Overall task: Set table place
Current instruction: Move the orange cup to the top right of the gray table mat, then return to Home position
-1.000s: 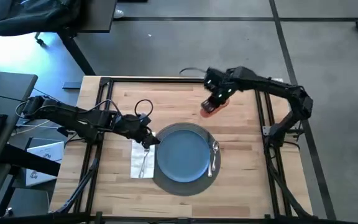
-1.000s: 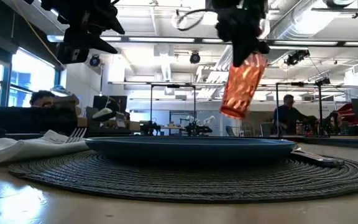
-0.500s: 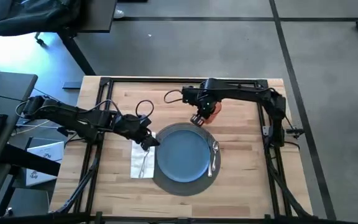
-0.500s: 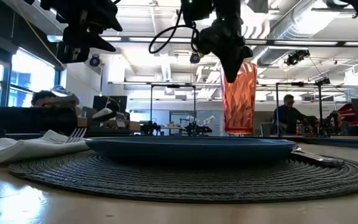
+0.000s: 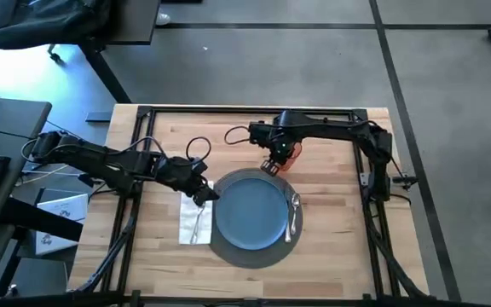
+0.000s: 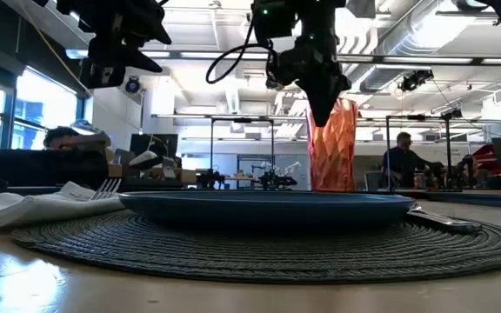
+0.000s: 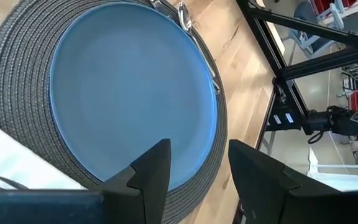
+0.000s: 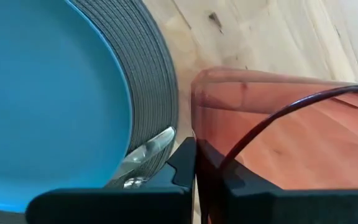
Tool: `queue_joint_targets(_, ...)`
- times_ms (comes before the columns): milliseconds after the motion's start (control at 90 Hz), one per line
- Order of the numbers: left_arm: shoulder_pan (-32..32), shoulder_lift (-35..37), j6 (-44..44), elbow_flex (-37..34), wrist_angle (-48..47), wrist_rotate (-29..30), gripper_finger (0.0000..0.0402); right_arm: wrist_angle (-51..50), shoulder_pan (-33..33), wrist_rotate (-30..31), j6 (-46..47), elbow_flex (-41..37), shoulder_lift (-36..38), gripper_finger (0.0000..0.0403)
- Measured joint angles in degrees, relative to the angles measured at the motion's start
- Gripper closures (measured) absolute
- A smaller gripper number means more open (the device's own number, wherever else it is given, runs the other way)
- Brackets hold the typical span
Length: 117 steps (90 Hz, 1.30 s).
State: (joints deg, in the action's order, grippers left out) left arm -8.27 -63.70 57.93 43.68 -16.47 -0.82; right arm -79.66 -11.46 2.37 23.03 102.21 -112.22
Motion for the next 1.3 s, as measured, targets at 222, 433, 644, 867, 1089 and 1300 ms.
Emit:
queue_joint_targets(222, 0.0, 0.0, -0.02, 0.0, 0.02, 0.01, 0.0255, 0.35, 0.0, 0.89, 0.66, 0.0, 0.0, 0.0403)
queue_joint_targets(433, 0.0, 0.0, -0.04, 0.0, 0.02, 0.01, 0.0255, 0.76, 0.0, 0.9, 0.09, 0.0, 0.0, 0.0402)
queue_joint_targets(644, -0.02, 0.0, -0.04, 0.0, 0.02, 0.0, 0.0255, 0.88, 0.0, 0.6, 0.09, 0.0, 0.0, 0.0394)
queue_joint_targets(867, -0.02, 0.0, -0.04, 0.0, 0.02, 0.0, 0.0255, 1.02, 0.0, 0.99, 0.06, 0.02, 0.0, 0.0328)
queue_joint_targets(1089, 0.0, 0.0, -0.03, 0.0, 0.02, 0.0, 0.0255, -0.05, 0.0, 1.09, -0.58, 4.4, 0.13, 0.0275)
queue_joint_targets(1300, 0.0, 0.0, 0.32, 0.0, 0.04, -0.02, 0.0255, -7.26, 0.0, 2.31, -2.5, 15.47, 0.2, 0.0247)
